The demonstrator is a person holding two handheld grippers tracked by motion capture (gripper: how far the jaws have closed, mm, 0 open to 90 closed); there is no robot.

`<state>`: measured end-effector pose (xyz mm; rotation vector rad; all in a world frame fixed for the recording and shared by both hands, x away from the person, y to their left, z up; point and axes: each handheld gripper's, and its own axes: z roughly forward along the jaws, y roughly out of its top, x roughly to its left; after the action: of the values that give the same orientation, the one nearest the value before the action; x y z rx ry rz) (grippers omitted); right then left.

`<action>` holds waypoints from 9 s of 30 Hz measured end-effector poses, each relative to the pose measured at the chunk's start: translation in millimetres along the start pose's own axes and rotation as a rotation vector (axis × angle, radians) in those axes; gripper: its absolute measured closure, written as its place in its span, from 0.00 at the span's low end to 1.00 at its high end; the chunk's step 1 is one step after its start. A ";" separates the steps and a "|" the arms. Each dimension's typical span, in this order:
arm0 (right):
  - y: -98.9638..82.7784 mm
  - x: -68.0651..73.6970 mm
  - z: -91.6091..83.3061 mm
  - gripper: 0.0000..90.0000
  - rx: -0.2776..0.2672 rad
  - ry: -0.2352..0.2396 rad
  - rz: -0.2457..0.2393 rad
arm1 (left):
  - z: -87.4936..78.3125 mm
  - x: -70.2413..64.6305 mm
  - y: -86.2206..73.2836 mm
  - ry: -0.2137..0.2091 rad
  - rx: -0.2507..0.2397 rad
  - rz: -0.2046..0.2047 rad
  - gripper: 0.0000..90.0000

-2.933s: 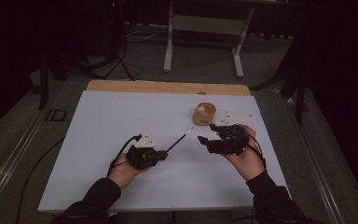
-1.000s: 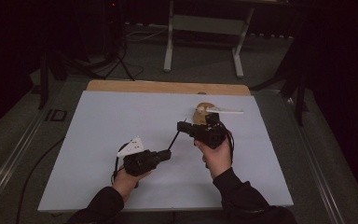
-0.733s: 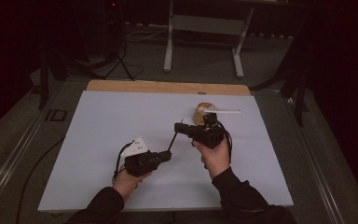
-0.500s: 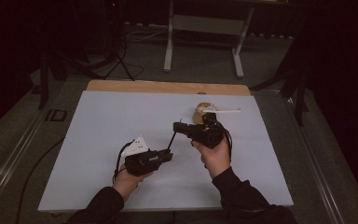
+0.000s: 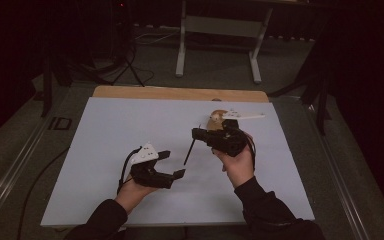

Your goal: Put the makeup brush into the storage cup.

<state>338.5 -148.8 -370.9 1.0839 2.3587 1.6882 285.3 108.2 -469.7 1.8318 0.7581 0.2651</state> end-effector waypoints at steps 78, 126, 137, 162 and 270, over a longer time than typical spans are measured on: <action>109.4 -100.3 -50.7 0.95 -0.160 -0.379 -0.289 | -29.3 23.2 -32.6 0.017 0.005 -0.018 0.04; 50.2 -164.8 26.4 0.95 0.002 -0.431 -0.120 | -26.0 21.7 -35.8 0.011 0.022 0.001 0.04; 35.5 -174.6 35.3 0.95 0.038 -0.431 -0.075 | -25.2 22.0 -36.3 0.002 0.029 -0.002 0.04; 18.3 -185.0 46.5 0.94 0.091 -0.428 -0.015 | -25.1 22.8 -36.4 -0.009 0.027 -0.007 0.04; -133.6 -81.2 -71.2 0.16 0.142 -0.067 -0.214 | -109.6 55.0 -65.6 -0.030 0.044 0.045 0.03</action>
<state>302.2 -273.5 -483.3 0.8530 2.4811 1.4117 246.8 239.3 -495.6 1.8921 0.7074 0.2511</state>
